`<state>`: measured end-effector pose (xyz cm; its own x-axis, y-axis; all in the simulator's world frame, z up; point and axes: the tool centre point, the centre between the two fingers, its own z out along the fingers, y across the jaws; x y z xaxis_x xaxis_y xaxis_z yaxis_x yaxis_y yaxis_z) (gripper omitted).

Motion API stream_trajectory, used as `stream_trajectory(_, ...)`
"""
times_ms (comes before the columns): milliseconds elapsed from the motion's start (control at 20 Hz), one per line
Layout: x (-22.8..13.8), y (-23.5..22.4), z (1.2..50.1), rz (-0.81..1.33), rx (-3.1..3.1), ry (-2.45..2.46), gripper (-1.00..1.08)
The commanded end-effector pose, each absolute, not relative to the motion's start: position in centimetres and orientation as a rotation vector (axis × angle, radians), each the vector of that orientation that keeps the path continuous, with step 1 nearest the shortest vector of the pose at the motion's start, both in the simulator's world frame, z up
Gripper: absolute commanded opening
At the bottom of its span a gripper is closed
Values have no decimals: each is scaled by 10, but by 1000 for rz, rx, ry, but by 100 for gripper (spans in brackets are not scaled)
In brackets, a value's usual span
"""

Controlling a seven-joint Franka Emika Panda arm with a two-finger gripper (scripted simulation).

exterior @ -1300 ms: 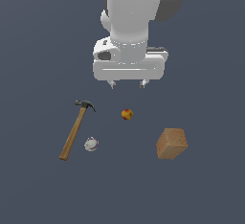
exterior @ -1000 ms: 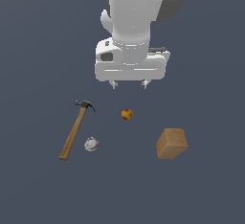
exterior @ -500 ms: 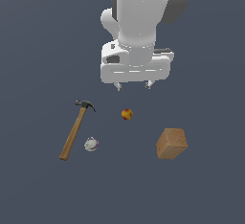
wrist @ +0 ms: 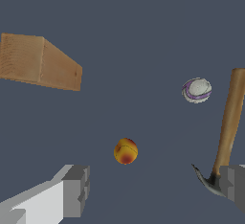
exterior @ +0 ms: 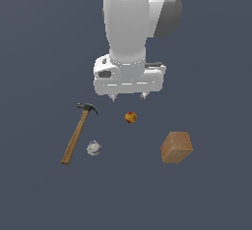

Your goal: Pick up a designated object from a clutter of objects.

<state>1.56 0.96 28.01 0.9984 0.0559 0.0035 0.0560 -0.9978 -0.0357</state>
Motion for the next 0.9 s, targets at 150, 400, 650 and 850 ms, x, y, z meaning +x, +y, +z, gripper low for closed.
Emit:
stream_trajectory(150, 26, -33, 239, -6, -3100, -71, 100)
stream_trajectory(400, 30, -93, 183, -10, -3103, -50, 100)
stream_trajectory(650, 22, -151, 129, -10, -3115, -31, 100)
stream_trajectory(850, 11, -185, 98, -7, -3127, -21, 100)
